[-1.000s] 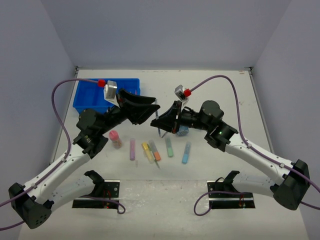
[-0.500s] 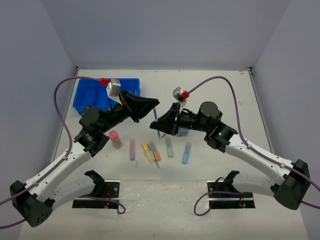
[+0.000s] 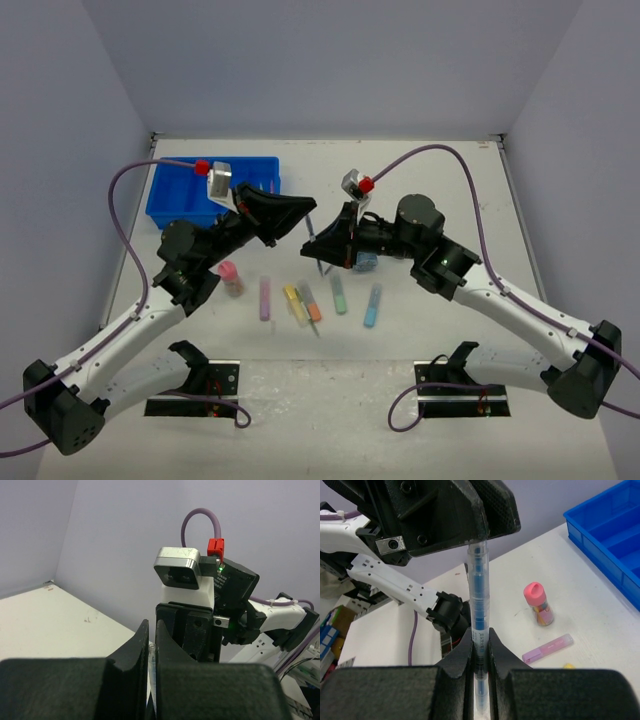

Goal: Sort the stationery into containers
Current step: Close the pen cap on the pen.

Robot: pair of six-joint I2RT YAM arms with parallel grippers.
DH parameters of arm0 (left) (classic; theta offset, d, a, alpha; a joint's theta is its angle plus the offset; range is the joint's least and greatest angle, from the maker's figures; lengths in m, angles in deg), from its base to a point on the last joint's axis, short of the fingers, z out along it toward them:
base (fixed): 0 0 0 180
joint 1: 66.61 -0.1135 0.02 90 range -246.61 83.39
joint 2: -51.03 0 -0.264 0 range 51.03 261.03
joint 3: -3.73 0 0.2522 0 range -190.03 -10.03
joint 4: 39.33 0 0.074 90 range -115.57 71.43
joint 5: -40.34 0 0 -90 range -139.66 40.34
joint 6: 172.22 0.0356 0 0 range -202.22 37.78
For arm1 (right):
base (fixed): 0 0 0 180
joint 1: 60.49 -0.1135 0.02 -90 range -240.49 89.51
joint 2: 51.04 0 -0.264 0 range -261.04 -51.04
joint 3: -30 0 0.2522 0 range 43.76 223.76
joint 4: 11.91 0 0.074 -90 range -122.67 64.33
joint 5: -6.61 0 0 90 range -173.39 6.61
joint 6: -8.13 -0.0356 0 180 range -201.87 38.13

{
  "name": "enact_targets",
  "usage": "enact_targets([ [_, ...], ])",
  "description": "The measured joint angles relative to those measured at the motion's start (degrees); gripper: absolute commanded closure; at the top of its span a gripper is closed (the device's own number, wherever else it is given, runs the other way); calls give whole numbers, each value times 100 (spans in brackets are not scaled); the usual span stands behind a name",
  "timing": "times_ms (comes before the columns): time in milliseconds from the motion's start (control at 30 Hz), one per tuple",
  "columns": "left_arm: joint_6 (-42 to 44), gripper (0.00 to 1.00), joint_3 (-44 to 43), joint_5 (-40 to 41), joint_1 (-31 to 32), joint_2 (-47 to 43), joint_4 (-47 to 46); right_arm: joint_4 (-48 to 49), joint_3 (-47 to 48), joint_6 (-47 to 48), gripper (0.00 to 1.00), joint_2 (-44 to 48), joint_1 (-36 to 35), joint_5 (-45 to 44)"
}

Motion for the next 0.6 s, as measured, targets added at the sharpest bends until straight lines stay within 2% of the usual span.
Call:
enact_targets([
  [233,-235,100,380,366,-53,-153,-715,-1060,995,396,100,-443,9,131],
  [433,-257,100,541,1030,54,-284,-1148,-2035,2119,629,100,-1013,35,374],
  [467,-249,97,543,1110,73,-320,-1143,-2105,2208,655,100,-1055,35,421],
  [533,-189,75,513,1279,124,-414,-950,-2161,2258,666,100,-1087,42,484],
  [600,-68,66,423,1285,212,-513,-435,-1802,2134,593,100,-1070,74,467],
])
